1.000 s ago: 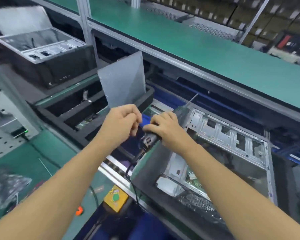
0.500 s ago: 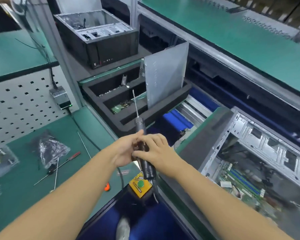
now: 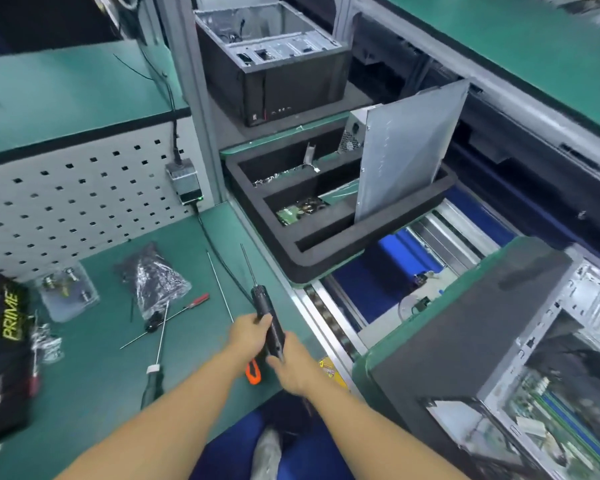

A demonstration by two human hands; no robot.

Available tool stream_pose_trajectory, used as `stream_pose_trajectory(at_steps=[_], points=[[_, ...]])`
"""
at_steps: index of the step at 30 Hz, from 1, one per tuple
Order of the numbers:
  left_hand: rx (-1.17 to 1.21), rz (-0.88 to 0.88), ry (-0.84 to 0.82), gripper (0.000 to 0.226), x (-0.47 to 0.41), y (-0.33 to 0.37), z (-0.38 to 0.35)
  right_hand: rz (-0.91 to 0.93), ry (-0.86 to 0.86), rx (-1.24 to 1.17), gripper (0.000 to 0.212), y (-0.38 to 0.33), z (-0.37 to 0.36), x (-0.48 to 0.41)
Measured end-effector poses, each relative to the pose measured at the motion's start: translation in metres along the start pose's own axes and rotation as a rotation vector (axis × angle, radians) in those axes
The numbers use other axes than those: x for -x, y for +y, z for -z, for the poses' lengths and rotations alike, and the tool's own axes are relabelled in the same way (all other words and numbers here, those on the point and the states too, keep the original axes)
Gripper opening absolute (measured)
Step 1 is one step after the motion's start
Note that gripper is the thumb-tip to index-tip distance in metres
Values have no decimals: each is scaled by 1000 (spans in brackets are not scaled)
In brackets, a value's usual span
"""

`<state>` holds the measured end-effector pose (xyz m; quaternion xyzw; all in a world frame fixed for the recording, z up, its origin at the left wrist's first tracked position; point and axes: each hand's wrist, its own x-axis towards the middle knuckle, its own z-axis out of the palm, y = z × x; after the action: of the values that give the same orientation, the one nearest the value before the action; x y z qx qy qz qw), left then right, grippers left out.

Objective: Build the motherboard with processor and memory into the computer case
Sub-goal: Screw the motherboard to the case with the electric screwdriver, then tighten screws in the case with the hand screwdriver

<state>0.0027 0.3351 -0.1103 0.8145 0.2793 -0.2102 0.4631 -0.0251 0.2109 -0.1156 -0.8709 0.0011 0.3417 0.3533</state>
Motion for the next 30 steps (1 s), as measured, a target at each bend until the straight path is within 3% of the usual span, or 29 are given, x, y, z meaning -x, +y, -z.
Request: stream_pose_trajectory(at_steps=[4, 6, 8, 11, 14, 18, 24, 28, 30], points=[[-343, -68, 173, 19, -10, -24, 10, -44, 42, -9, 28, 2, -18, -15], [-381, 29, 257, 29, -12, -33, 13, -58, 55, 27, 32, 4, -25, -19], [-252, 198, 217, 47, -14, -37, 11, -45, 53, 104, 37, 4, -35, -21], [-114, 319, 29, 52, -18, -44, 7, -67, 97, 256, 47, 4, -48, -23], [-164, 275, -22, 36, -16, -47, 1, -83, 200, 390, 47, 3, -52, -25], [-207, 245, 33, 20, -12, -53, 3, -72, 197, 403, 56, 0, -47, -29], [164, 311, -113, 19, -14, -60, 1, 101, 184, 454, 70, -3, -46, -16], [191, 310, -42, 28, -13, -61, -13, 116, 143, 503, 41, -7, -52, -12], [229, 326, -61, 27, -8, -63, -15, 87, 90, 439, 40, -6, -58, -12]])
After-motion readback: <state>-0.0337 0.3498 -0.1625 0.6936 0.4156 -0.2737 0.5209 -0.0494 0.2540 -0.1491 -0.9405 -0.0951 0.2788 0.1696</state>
